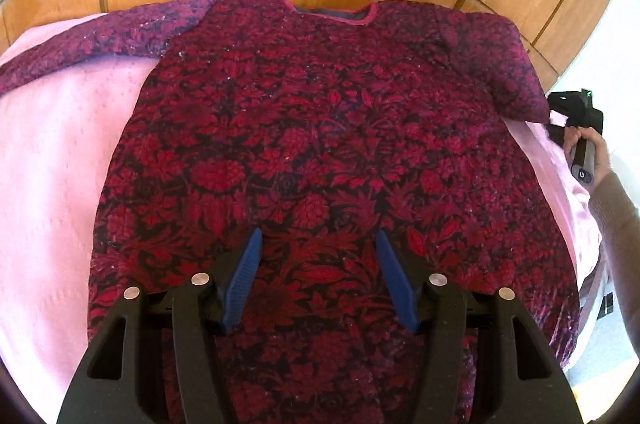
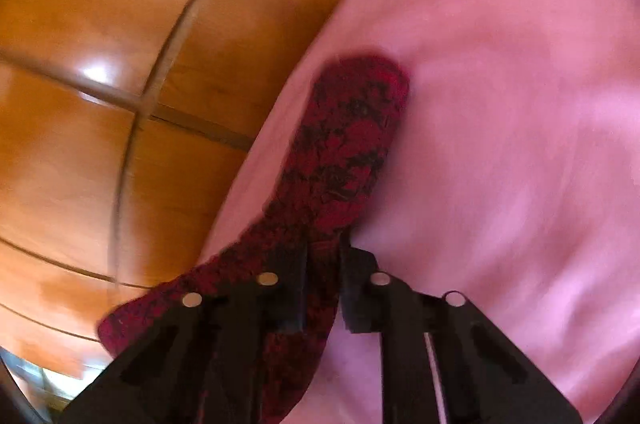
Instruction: Fold small clothes
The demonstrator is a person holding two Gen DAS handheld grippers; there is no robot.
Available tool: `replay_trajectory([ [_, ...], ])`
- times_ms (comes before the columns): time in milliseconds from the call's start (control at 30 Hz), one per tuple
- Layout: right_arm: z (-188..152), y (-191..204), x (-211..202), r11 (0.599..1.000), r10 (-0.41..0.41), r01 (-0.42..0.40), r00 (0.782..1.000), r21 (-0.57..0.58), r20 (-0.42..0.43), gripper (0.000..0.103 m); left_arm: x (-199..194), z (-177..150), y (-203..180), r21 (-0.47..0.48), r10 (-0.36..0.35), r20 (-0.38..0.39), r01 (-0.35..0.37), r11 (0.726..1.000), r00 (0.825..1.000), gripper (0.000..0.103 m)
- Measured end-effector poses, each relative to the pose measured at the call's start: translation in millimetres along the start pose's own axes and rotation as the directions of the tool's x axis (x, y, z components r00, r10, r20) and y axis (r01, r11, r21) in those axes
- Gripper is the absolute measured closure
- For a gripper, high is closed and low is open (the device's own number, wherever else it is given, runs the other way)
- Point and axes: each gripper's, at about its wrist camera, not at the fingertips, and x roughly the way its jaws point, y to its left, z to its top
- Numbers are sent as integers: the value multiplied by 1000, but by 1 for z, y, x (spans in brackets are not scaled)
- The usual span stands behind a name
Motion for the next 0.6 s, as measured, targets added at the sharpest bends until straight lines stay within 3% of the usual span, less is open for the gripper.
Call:
replay_trajectory([
  [67, 9, 9, -24, 992, -77, 88, 990, -86, 121, 93, 0, -1, 2, -10, -9, 3, 9, 1000, 1000, 45],
  [167, 23, 11, -49, 954, -200, 253, 936, -159, 288, 94, 1, -2, 2, -15, -13, 6, 13, 1000, 1000, 45],
  [333, 15, -18, 3, 854, -437, 480, 871, -202, 223, 95, 2, -3, 3, -4, -9, 7, 9, 1000, 1000, 45],
  [533, -2, -35, 4, 849, -472, 501, 862, -169, 187, 92, -15, -1, 15, -67, -46, 17, 47, 997, 999, 45],
  [600, 2, -33, -3, 854, -472, 496, 866, -156, 167, 66, -26, 1, 28, -119, -44, 43, 49, 992, 998, 45],
])
